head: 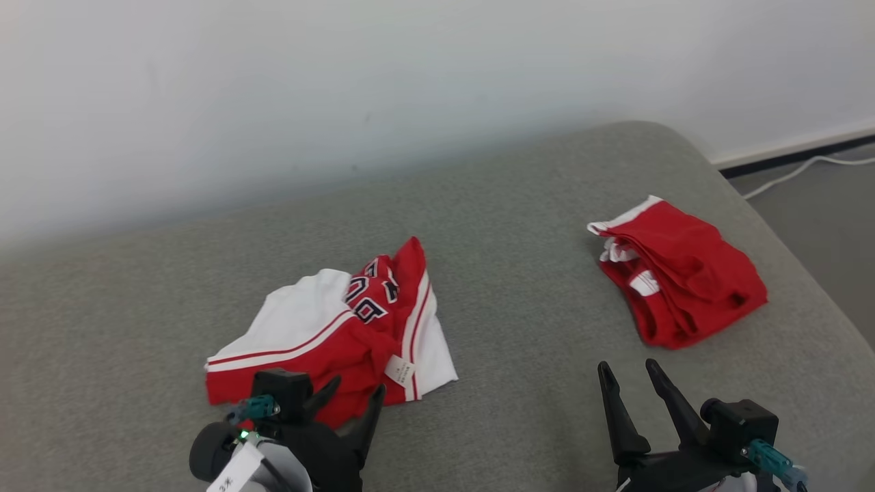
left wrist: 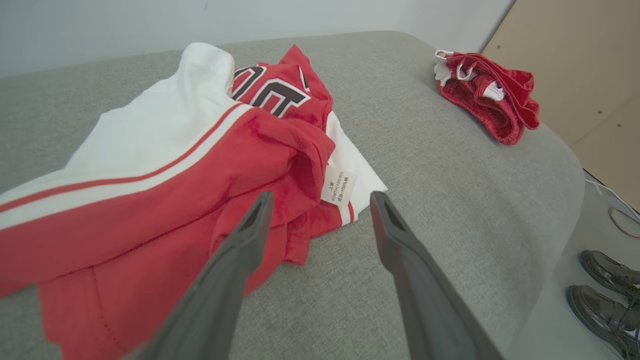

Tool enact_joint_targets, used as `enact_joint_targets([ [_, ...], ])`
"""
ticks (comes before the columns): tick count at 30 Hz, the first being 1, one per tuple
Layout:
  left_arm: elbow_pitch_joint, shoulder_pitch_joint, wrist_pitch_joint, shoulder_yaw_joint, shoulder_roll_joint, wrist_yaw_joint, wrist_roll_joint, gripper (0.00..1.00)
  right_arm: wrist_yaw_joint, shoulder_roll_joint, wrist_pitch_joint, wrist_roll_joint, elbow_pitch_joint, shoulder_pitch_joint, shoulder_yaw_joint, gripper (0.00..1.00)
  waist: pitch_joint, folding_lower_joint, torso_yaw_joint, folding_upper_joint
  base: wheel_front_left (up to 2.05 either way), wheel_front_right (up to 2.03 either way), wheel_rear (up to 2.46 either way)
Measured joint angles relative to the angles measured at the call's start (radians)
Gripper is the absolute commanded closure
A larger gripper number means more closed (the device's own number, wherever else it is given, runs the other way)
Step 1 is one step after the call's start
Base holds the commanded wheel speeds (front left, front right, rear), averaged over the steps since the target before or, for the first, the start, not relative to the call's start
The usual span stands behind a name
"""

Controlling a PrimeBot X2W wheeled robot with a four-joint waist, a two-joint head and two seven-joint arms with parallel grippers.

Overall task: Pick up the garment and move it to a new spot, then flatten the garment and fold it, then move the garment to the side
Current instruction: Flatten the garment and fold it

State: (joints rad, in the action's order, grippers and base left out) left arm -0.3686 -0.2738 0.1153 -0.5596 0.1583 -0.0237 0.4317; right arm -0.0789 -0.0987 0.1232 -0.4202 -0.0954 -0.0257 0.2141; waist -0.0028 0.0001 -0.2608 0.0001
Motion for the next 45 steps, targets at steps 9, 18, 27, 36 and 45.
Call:
enact_joint_targets([
  [9, -0.124, -0.068, 0.035, 0.022, -0.035, 0.046, 0.0, 0.0, 0.006, -0.003, 0.001, 0.0, 0.0, 0.019, -0.006, 0.0, 0.038, 0.0, -0.076, 0.0001, 0.0, 0.0, 0.0],
  [18, -0.21, -0.138, 0.026, 0.034, -0.064, 0.06, 0.001, 1.0, 0.006, -0.002, 0.009, 0.0, -0.004, 0.02, -0.012, 0.0, 0.064, 0.0001, -0.093, 0.0, 0.0, 0.0, 0.0],
  [27, -0.234, -0.205, -0.026, 0.044, -0.082, 0.029, 0.021, 1.0, 0.003, -0.002, 0.019, 0.0, -0.014, 0.019, -0.024, 0.0, 0.053, -0.0001, -0.065, 0.0, 0.0, 0.0, 0.0],
  [36, -0.16, -0.482, -0.095, 0.012, -0.114, -0.05, 0.015, 1.0, 0.008, 0.004, 0.018, 0.0, -0.041, 0.035, 0.014, 0.0, 0.024, -0.0001, -0.03, 0.0, 0.0, 0.0, 0.0],
  [45, -0.089, -0.662, -0.162, 0.007, -0.124, -0.065, 0.011, 1.0, 0.017, 0.017, 0.017, 0.0, -0.068, 0.056, 0.053, 0.0, 0.0, -0.0002, -0.062, 0.0, 0.0, 0.0, 0.0],
])
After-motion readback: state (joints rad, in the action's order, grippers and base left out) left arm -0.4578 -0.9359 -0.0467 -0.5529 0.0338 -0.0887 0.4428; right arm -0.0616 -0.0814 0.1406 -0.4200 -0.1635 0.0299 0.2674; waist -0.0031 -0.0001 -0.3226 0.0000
